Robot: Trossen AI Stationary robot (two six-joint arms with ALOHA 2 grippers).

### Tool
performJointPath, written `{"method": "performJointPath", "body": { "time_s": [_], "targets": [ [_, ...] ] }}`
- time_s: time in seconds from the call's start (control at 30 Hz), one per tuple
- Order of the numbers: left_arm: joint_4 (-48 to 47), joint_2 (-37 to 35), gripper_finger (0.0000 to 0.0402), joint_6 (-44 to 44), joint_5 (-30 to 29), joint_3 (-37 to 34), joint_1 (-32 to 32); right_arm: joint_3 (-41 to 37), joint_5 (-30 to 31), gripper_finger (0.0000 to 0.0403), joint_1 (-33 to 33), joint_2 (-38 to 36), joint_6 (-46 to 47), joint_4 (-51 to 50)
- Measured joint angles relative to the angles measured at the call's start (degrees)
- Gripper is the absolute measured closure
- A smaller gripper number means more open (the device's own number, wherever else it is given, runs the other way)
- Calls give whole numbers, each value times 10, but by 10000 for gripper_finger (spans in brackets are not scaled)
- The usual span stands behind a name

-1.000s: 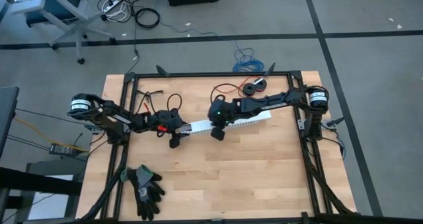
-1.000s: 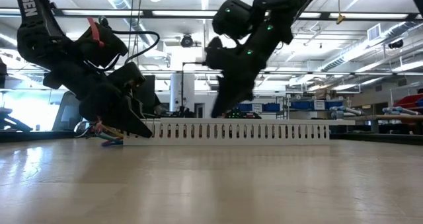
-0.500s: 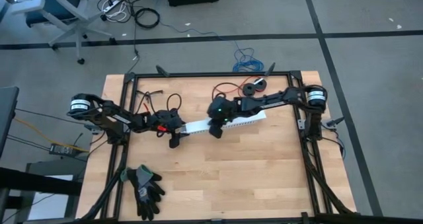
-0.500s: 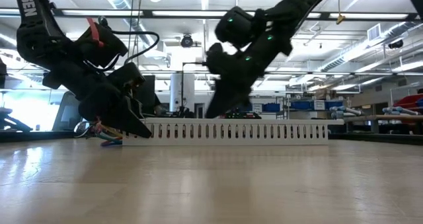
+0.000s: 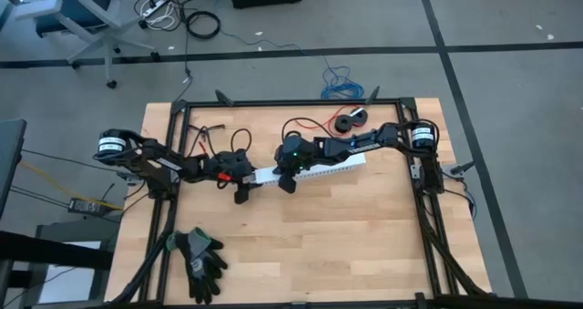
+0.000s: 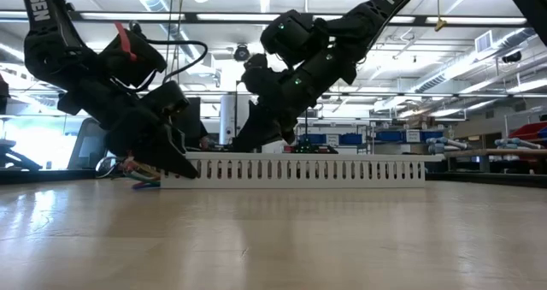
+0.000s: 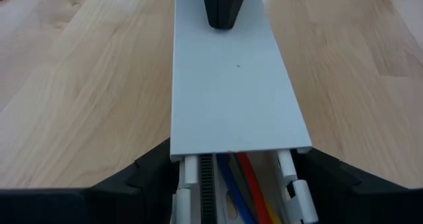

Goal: Ziptie cables
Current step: Close the white cable duct cover

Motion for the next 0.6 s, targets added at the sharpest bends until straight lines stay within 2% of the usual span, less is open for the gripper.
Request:
{"method": "performJointPath", "body": {
  "time_s": [0.13, 0.43, 0.6],
  "targets": [
    [1, 0, 152, -9, 4, 1, 0, 0, 2, 403, 0, -5, -5, 6],
    [-2, 0, 97, -25, 16, 1, 0, 1, 2, 403, 3, -4, 4, -19],
    [4, -13, 89, -16, 17, 1, 0, 1, 2, 403, 3, -4, 6, -20]
  ]
}}
